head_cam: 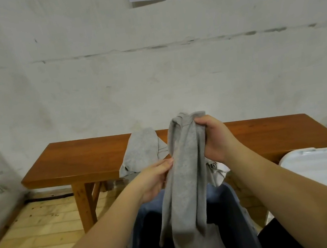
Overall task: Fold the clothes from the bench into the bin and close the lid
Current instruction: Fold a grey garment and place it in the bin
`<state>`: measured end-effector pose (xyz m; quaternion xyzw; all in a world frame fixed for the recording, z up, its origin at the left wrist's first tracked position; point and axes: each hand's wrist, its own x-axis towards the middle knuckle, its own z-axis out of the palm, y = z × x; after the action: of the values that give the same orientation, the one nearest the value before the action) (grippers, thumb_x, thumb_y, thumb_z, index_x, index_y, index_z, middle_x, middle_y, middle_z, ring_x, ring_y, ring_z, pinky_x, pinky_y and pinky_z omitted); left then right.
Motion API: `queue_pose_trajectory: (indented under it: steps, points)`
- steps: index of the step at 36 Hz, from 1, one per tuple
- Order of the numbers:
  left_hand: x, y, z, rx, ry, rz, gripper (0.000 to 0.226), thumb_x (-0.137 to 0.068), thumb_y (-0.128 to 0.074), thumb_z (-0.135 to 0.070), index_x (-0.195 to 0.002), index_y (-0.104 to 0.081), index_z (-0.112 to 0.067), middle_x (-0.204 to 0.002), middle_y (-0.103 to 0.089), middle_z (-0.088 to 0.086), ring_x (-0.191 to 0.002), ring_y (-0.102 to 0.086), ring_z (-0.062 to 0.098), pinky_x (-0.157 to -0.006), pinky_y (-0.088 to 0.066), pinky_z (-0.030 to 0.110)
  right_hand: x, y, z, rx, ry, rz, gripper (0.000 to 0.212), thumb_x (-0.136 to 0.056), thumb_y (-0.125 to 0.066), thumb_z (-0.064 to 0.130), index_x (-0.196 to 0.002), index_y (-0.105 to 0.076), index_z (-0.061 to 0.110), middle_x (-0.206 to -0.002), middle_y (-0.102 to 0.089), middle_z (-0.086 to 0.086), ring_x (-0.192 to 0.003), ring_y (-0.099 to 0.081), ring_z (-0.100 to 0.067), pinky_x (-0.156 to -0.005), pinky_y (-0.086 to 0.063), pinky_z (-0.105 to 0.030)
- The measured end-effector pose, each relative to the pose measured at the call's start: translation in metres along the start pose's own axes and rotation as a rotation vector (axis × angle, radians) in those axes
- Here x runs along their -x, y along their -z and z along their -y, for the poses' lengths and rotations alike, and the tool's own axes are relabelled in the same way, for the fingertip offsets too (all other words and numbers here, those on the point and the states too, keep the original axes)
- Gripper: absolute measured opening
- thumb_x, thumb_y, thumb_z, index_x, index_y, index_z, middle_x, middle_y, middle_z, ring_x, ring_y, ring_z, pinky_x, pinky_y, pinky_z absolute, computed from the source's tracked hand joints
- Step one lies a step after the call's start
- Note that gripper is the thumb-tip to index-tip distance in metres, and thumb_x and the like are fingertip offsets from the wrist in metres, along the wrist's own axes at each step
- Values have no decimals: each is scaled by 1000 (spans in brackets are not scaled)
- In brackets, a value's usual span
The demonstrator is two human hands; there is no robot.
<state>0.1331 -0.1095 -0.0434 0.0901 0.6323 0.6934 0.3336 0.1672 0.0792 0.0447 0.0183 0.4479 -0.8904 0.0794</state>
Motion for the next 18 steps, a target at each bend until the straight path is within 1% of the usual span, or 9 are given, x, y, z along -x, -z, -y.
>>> queue_pose_trajectory:
  steps: [4, 5, 7, 8, 10, 12, 14, 16, 18]
  points:
    - [-2, 0, 5, 117, 20, 91, 49, -92, -65, -23, -136, -55, -3, -137, -59, 18, -129, -54, 33, -111, -41, 45, -2, 7, 5, -40, 19, 39, 42, -82, -52, 20, -116, -64, 0, -112, -67, -16, -108, -62, -29, -109, -41, -44]
    - [-3, -1, 7, 134, 13, 93, 52, -89, -68, -21, -135, -55, -1, -137, -58, 19, -130, -53, 34, -111, -41, 45, -2, 9, 6, -34, 27, 53, 39, -82, -52, 21, -111, -68, 0, -111, -67, -17, -107, -63, -30, -106, -44, -45]
    - [-3, -1, 9, 140, -16, 88, 55, -85, -70, -19, -134, -57, -1, -137, -58, 18, -128, -55, 33, -108, -44, 42, 0, 11, 9, -20, 47, 66, 35, -83, -49, 20, -92, -78, 3, -99, -72, -15, -92, -70, -27, -86, -57, -39]
    - [-3, -1, 8, 144, -30, 75, 56, -83, -71, -19, -134, -56, -1, -137, -59, 18, -126, -57, 33, -103, -47, 40, 2, 11, 10, -13, 56, 69, 36, -84, -47, 20, -85, -79, 4, -91, -73, -13, -84, -72, -24, -76, -59, -35]
    - [-3, 0, 8, 226, -52, 59, 59, -80, -72, -14, -134, -54, -1, -133, -60, 17, -117, -61, 31, -95, -52, 40, 4, 13, 11, -11, 69, 64, 40, -90, -42, 18, -79, -79, 6, -83, -73, -11, -76, -72, -21, -67, -59, -31]
    - [-3, 0, 6, 370, -53, 75, 59, -78, -71, -7, -133, -53, -4, -130, -62, 17, -116, -61, 31, -98, -52, 43, 4, 14, 11, -16, 80, 56, 49, -96, -35, 16, -75, -78, 7, -78, -72, -9, -72, -71, -20, -65, -58, -30]
    - [0, -2, 3, 449, -45, 134, 60, -80, -68, -5, -137, -51, -3, -136, -58, 20, -123, -57, 34, -103, -48, 45, 2, 15, 11, -21, 86, 68, 51, -97, -34, 16, -73, -78, 7, -77, -72, -9, -71, -71, -20, -64, -58, -29]
    - [2, -6, 2, 463, -2, 177, 54, -82, -64, -3, -136, -55, -2, -137, -57, 21, -126, -56, 35, -106, -46, 45, 1, 15, 11, -23, 96, 88, 47, -95, -36, 17, -76, -77, 6, -79, -72, -10, -72, -71, -21, -67, -58, -30]
    - [3, -9, 5, 434, 103, 159, 48, -81, -64, 0, -129, -61, -1, -133, -61, 19, -124, -57, 34, -107, -43, 42, -1, 16, 12, -11, 101, 97, 48, -96, -35, 16, -77, -78, 7, -83, -72, -10, -77, -71, -21, -75, -56, -34]
